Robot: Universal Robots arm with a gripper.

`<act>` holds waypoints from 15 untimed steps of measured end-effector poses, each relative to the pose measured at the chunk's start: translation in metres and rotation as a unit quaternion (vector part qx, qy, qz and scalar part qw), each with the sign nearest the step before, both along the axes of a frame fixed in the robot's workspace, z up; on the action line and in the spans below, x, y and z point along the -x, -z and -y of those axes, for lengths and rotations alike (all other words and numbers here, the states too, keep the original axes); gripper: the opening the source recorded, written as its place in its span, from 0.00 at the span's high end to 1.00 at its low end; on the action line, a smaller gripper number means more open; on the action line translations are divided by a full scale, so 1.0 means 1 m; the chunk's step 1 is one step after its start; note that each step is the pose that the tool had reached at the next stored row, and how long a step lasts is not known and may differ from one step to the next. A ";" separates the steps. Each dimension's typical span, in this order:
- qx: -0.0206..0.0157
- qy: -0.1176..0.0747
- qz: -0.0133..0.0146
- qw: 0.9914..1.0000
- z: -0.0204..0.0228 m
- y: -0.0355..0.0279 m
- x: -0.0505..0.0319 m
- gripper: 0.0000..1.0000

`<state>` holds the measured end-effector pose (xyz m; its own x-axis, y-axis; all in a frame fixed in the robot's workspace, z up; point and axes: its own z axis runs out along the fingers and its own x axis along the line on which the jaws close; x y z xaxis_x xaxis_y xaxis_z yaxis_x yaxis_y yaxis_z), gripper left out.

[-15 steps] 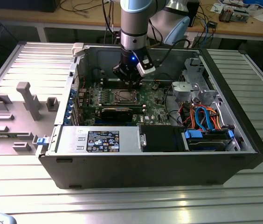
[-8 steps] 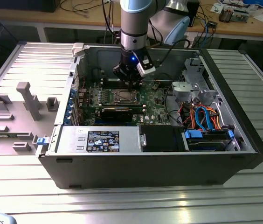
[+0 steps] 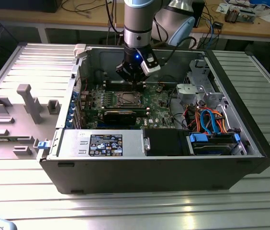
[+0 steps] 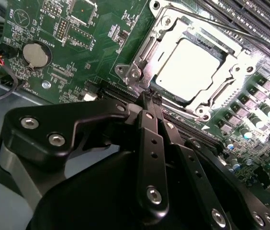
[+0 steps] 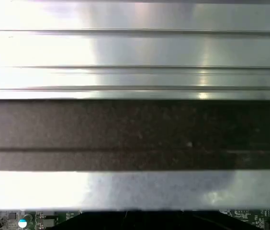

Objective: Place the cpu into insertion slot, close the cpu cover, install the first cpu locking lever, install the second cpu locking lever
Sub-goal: 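Install the second cpu locking lever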

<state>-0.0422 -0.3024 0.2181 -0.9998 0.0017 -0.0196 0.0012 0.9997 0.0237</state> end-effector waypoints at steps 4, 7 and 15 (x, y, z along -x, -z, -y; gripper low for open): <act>0.000 0.000 0.000 1.000 0.0004 -0.0001 0.0001 0.89; 0.000 0.000 0.000 1.000 0.0005 -0.0001 0.0001 0.89; 0.000 0.000 0.000 1.000 0.0036 -0.0001 0.0001 0.89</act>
<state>-0.0423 -0.3059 0.2182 -0.9998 0.0019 -0.0194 0.0014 0.9997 0.0235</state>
